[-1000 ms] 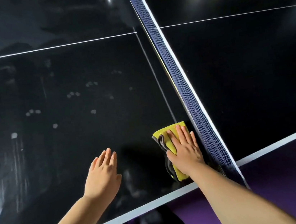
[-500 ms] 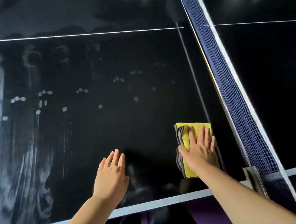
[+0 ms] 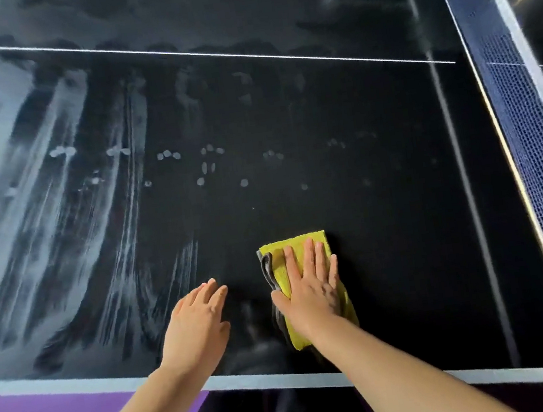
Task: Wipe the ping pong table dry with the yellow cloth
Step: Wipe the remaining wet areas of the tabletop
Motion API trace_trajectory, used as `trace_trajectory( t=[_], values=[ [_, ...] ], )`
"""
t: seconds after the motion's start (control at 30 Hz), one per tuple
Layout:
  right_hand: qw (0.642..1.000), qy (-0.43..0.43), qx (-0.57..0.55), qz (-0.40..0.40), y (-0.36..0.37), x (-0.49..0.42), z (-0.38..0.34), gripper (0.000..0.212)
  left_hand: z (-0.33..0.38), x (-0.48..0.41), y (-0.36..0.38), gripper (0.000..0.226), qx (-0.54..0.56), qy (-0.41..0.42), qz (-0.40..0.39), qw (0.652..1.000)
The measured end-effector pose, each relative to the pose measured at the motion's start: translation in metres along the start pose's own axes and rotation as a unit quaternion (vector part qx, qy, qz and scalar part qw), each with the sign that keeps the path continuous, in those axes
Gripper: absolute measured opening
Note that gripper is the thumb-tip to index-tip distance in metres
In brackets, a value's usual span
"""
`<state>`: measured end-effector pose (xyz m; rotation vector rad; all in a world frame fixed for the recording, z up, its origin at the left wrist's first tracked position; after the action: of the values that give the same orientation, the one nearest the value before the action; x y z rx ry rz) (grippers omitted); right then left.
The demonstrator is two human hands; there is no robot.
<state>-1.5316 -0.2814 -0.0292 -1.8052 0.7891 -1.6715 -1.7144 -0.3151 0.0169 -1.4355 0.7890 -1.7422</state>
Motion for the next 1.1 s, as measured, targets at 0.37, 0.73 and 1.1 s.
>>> trace_trajectory(
  t=[0.37, 0.73, 1.1],
  values=[
    [0.978, -0.170, 0.122, -0.002, 0.007, -0.011, -0.137, 0.082, -0.074, 0.009, -0.020, 0.054, 0.072, -0.041, 0.019, 0.996],
    [0.989, -0.129, 0.060, 0.037, -0.023, -0.024, -0.015, 0.074, 0.009, -0.026, -0.034, 0.052, 0.038, -0.013, -0.003, 0.999],
    [0.997, -0.009, -0.016, 0.079, -0.058, -0.038, 0.206, 0.074, 0.182, -0.084, -0.022, 0.050, 0.048, 0.050, -0.023, 0.997]
  ],
)
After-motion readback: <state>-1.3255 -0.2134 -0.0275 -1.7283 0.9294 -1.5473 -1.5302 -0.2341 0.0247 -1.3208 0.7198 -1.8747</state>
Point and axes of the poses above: each hand's wrist, its own x-axis away from the middle knuckle, its own y-axis out of the palm, z = x × y, the point moved 7 cm from there along -x, towards the middle knuckle, and after that the axes turned 9 degrees about -z, right-handed, at the moved point
